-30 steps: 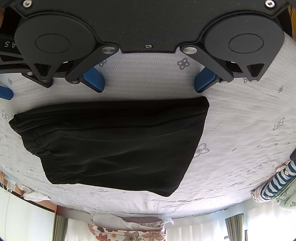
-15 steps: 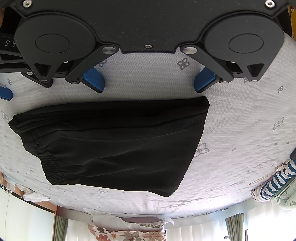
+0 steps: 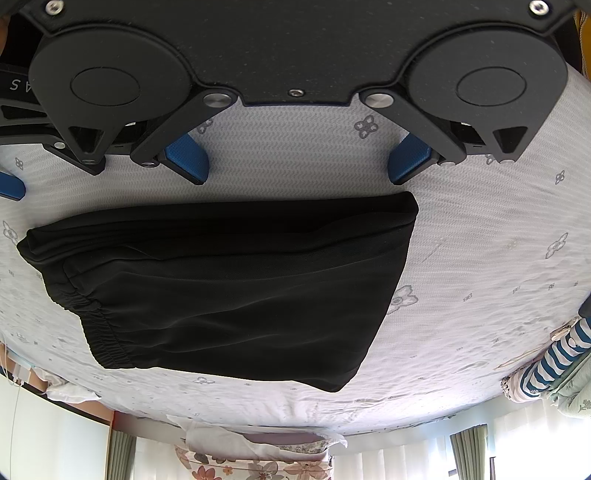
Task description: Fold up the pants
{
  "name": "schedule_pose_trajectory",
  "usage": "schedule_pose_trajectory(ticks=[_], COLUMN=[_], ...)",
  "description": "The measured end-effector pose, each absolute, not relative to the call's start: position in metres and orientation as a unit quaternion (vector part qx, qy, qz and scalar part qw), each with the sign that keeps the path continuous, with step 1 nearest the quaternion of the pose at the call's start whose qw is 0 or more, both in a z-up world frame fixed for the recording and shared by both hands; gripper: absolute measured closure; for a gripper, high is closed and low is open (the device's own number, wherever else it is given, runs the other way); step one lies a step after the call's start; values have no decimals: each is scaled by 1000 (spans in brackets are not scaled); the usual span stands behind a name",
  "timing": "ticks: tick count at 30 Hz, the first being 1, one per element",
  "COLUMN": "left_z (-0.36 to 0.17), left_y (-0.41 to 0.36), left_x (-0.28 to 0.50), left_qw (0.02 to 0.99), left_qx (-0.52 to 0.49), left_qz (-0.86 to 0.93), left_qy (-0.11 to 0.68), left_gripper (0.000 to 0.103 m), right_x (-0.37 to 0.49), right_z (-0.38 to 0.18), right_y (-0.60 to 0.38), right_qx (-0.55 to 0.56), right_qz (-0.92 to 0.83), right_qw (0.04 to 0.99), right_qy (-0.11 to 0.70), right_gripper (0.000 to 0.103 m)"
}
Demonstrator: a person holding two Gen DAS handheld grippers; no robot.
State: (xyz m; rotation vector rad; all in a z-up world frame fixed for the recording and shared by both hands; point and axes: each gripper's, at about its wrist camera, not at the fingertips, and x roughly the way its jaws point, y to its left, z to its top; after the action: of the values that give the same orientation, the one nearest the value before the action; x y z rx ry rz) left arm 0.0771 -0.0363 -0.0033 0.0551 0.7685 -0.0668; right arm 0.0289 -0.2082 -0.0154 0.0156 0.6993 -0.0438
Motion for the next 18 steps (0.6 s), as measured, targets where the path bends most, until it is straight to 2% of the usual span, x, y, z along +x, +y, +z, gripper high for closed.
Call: schedule_pose_trajectory(ticks=[18], left_z=[-3], left_y=[-36], left_x=[77], left_qw=[926], left_qx=[28], left_qz=[-33], left_qy=[374], left_gripper=[0], right_x=[29], right_z=[-15], right_y=[-208], right_qx=[6], right_qz=[-22], right_qw=[940], right_qy=[341], right_gripper=[0])
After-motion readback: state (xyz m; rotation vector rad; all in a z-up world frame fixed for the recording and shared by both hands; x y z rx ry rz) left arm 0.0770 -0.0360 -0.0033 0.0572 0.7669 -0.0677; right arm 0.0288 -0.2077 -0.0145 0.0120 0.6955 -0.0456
